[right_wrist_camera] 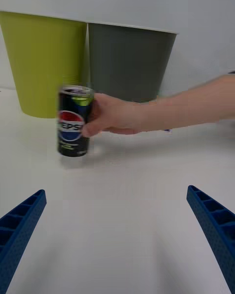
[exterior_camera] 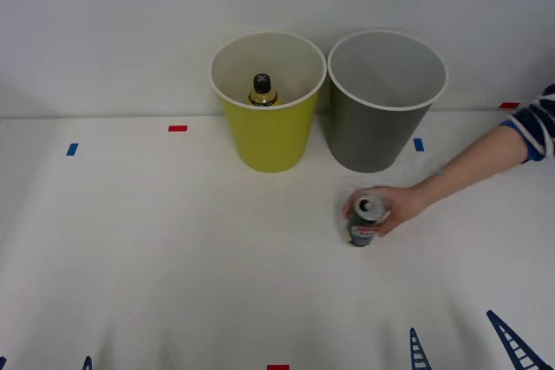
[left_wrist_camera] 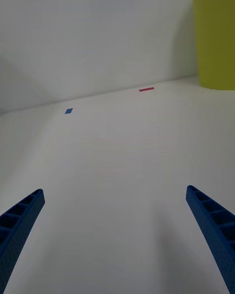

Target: Put cans in the gray bin and PET bottles in the light green bin.

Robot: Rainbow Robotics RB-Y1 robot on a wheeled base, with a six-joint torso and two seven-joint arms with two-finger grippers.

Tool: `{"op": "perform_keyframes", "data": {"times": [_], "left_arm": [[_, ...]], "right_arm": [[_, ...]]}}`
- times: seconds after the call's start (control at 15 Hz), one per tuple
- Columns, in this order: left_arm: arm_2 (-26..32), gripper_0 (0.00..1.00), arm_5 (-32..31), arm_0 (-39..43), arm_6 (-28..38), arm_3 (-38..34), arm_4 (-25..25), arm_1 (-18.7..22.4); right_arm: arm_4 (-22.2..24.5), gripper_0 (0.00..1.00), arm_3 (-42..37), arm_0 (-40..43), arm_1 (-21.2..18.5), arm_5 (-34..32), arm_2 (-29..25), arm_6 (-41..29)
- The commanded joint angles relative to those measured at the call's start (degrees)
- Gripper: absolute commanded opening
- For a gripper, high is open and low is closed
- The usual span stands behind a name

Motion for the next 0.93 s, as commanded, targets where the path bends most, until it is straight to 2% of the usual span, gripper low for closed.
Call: {"op": "perform_keyframes", "data": {"times": [0.07, 0.93], "left_arm": [[0.00, 1.00, 0.00, 0.00, 0.00, 0.00, 0.00, 0.00], [0.00, 1.00, 0.00, 0.00, 0.00, 0.00, 0.00, 0.00]], "right_arm": [[0.00, 1.00, 0.00, 0.00, 0.00, 0.00, 0.00, 0.00], [0.00, 1.00, 0.00, 0.00, 0.00, 0.00, 0.00, 0.00]]}}
